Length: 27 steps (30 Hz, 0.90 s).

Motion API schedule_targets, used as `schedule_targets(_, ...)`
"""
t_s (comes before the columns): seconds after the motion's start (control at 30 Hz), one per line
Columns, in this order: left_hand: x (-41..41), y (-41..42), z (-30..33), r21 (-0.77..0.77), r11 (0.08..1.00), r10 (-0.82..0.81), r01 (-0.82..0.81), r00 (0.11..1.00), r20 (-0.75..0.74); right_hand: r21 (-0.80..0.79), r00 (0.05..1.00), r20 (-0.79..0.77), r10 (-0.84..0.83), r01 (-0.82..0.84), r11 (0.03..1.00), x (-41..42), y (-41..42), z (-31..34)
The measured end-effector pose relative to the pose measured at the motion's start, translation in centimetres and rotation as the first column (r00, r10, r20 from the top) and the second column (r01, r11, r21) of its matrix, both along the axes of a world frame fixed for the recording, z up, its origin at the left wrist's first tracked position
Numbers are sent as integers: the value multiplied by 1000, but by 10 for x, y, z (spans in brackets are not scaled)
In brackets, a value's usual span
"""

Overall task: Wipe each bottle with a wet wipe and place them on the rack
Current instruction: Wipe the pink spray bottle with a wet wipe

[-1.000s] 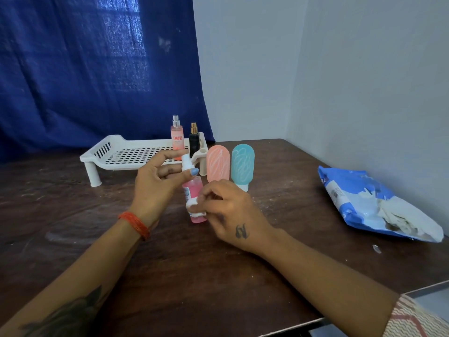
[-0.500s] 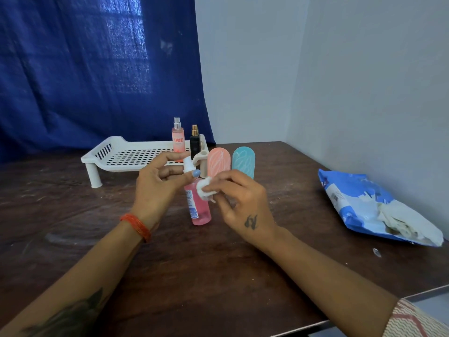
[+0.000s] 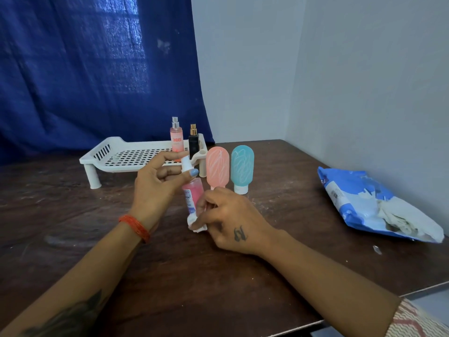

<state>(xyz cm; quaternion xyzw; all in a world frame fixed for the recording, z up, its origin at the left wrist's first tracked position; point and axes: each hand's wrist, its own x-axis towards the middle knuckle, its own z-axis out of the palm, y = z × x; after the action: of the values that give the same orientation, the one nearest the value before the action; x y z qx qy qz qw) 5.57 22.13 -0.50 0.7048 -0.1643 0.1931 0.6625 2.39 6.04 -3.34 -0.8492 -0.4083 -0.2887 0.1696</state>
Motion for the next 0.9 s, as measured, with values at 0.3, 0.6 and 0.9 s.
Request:
schedule_targets(0.3, -1, 1, 1, -87, 995, -57, 55, 998, -29, 79, 975, -212, -65, 83, 993, 6, -12, 2)
schedule_targets(0.6, -4, -1, 3, -95, 989, -119, 117, 993, -22, 511, 962, 87, -259, 180, 840, 14, -7, 4)
schedule_targets(0.9, -9, -7, 3, -153, 981, -128, 123, 991, -23, 246, 951, 273, -147, 79, 966, 8, 4, 1)
